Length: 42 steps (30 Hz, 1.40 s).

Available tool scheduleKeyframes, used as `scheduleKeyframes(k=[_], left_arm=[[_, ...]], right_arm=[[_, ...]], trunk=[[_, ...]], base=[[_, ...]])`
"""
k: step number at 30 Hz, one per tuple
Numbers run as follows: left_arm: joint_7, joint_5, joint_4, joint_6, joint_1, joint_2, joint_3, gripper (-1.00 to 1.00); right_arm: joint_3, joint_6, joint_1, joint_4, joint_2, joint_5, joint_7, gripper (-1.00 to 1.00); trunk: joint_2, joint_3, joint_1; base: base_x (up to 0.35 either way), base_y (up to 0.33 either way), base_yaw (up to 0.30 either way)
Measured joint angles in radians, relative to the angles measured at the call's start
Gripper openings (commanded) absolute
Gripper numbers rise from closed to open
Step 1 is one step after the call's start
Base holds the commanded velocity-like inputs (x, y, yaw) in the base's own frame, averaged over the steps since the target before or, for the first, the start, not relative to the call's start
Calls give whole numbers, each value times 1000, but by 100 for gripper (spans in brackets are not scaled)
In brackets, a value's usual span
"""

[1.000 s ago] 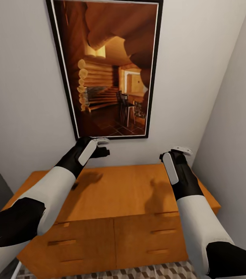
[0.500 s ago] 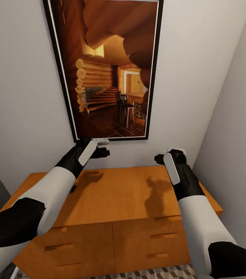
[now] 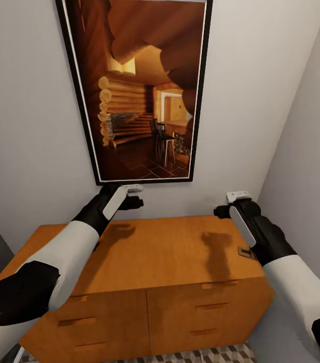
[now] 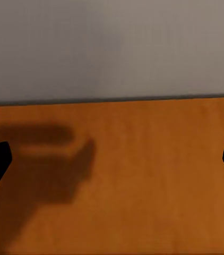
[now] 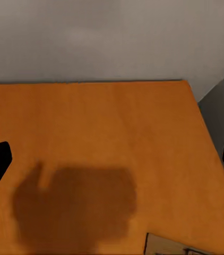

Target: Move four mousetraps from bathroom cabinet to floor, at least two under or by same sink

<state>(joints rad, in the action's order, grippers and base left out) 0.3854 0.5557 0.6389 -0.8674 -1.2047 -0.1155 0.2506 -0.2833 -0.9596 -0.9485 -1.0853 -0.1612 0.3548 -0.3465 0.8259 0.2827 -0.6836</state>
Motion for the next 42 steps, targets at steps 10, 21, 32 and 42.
scheduleKeyframes(k=[10,21,32,42], left_arm=[[-52,4,2,-6,18,-4,23,100],[-126,7,14,-47,24,-23,79,100],[-131,107,49,-54,26,-33,171,100],[-131,189,53,-54,27,-33,285,100]], right_arm=[[-287,131,-4,-103,-346,-75,402,100],[-278,296,-4,-118,-463,-459,893,100],[-155,536,-4,-103,-480,-697,1266,100],[-145,671,-4,-101,-483,-763,1400,100]], trunk=[[0,0,0],[0,0,0],[0,0,0],[0,0,0]], base=[[0,0,0],[0,0,0],[0,0,0],[0,0,0]])
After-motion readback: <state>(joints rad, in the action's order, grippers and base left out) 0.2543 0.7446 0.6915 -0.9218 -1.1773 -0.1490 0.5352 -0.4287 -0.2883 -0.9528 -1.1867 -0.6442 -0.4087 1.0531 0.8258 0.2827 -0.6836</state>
